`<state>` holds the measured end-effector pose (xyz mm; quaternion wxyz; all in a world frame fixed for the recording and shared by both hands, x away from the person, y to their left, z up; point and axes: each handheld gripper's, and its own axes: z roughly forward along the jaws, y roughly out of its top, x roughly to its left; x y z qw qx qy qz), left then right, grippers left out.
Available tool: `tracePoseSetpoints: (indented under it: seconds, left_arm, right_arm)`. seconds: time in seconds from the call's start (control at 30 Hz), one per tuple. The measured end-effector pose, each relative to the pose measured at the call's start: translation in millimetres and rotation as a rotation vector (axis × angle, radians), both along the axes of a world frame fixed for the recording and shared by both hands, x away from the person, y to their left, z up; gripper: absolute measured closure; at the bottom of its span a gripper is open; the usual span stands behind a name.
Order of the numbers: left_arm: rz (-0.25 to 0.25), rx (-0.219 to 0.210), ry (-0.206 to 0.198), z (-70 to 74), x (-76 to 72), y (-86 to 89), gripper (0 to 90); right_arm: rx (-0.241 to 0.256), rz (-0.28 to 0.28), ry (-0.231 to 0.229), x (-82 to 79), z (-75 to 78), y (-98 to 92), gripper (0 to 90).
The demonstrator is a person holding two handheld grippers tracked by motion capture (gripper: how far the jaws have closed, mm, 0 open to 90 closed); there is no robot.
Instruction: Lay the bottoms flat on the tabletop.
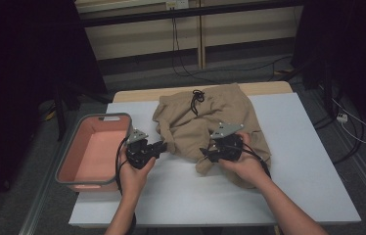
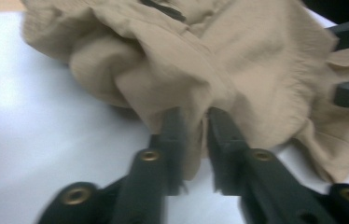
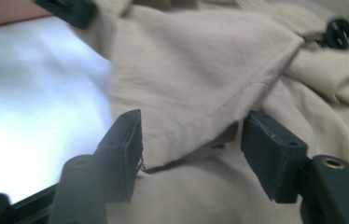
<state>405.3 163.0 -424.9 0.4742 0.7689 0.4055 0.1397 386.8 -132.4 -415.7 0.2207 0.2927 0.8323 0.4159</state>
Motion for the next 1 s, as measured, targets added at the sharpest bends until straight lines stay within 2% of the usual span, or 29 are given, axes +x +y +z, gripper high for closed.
tracePoseSetpoints:
  seconds: [0.07, 0.17, 0.23, 0.27, 0.37, 0.43, 0.57, 0.7, 0.73, 0.83, 0.9, 0.93, 1.0]
  left_arm:
    - [0.018, -0.009, -0.002, 0.9, -1.5, -0.2, 63.4]
    - [0.019, -0.011, -0.004, 2.5, -3.8, -1.8, 50.4]
    - [0.014, 0.013, -0.013, 4.0, -5.6, -3.0, 40.6]
    - [0.016, 0.006, -0.011, 4.6, -7.1, -4.0, 37.4]
    - [-0.006, 0.018, -0.003, 5.9, -11.6, -5.3, 30.6]
    - [-0.012, 0.043, -0.011, 6.4, -14.3, -4.4, 27.8]
    - [0.008, 0.060, -0.020, 6.9, -17.7, 1.2, 23.4]
    - [0.005, 0.072, -0.031, 7.1, -21.1, 3.2, 20.9]
    - [0.009, 0.068, -0.030, 7.3, -21.5, 3.3, 20.5]
    - [0.015, 0.071, -0.032, 8.2, -23.7, 4.4, 19.9]
    - [0.015, 0.067, -0.029, 7.5, -25.3, 4.0, 19.7]
    - [0.008, 0.080, -0.025, 7.1, -25.7, 4.6, 19.5]
    - [0.010, 0.083, -0.020, 5.5, -26.8, 5.2, 19.2]
  right_arm:
    - [-0.008, 0.012, -0.029, -2.6, 5.6, 2.1, 44.5]
    - [0.017, 0.023, -0.039, -3.5, 9.4, 4.3, 47.8]
    - [0.004, 0.021, -0.058, -3.8, 11.4, 6.2, 48.0]
    - [0.013, 0.024, -0.057, -3.5, 12.5, 6.7, 48.1]
    - [0.017, 0.032, -0.065, -2.5, 15.6, 8.8, 48.9]
    - [0.035, 0.036, -0.053, -1.6, 16.1, 9.8, 48.9]
    - [0.035, 0.061, -0.045, -3.6, 14.8, 14.5, 50.2]
    - [0.040, 0.150, -0.019, -7.8, 13.2, 21.6, 76.1]
    - [0.023, 0.176, -0.011, -8.8, 10.7, 25.5, 80.3]
    - [-0.042, 0.199, 0.000, -6.2, -1.2, 35.8, 77.8]
    - [-0.086, 0.187, 0.017, -1.0, -12.4, 42.7, 66.3]
    - [-0.098, 0.191, 0.021, 2.3, -17.7, 45.4, 60.9]
    - [-0.113, 0.184, 0.034, 7.8, -26.6, 49.2, 56.2]
